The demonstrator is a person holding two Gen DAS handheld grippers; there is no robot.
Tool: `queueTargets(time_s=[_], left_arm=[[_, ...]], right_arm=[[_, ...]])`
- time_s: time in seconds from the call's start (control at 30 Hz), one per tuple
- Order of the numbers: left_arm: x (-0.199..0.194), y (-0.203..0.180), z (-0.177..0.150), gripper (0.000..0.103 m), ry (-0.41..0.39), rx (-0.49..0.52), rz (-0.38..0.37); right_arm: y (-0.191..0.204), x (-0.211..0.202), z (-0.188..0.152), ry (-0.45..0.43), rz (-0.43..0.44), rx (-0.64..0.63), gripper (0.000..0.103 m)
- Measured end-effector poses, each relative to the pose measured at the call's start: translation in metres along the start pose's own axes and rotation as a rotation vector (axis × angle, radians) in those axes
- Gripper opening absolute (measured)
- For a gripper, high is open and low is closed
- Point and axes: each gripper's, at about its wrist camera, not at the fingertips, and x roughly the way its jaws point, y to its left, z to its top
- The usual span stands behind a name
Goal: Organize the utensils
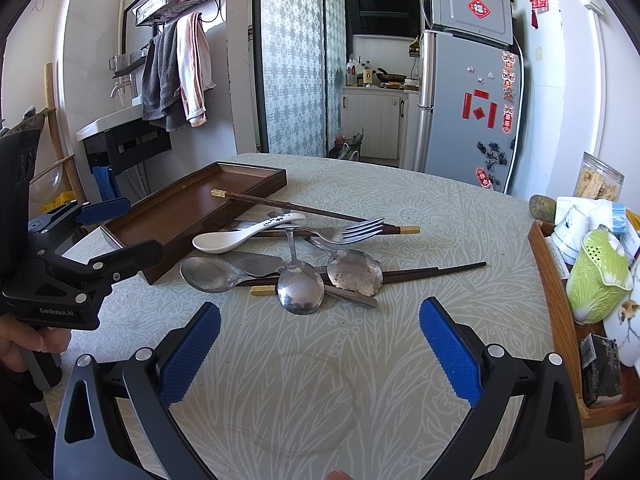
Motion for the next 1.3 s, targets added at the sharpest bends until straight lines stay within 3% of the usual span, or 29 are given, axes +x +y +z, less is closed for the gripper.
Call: queueTargets(time_s=[0.63,0.9,1.0,1.13,1.3], left_arm=[[0.0,0.002,-0.003,0.101,0.008,-0.006,-0.01],[0.0,0.003,-0.004,0.101,-0.009,-0.021,-0.052],[0.005,0.004,-0.005,0.101,0.057,-0.023,-0.107],[0.004,0.008,-0.004,0.101,0.085,0.013,-0.175],[0.0,0.025,0.006,0.101,0.08,0.041,-0.199]], right_arm=[[0.001,0.0,0.0,0.001,-0.002,0.001,0.1],[0.005,-0.004,0.0,-0.008,0.029,-0.005,0.1],[-0.003,-0.004,-0.001,-0.013,0.03,0.005,0.1],[-0.003,-0.007,-0.001,-0.031,0.031,0.023,0.1],[-0.009,-0.002,0.0,0.026,0.105,0.102,0.1]])
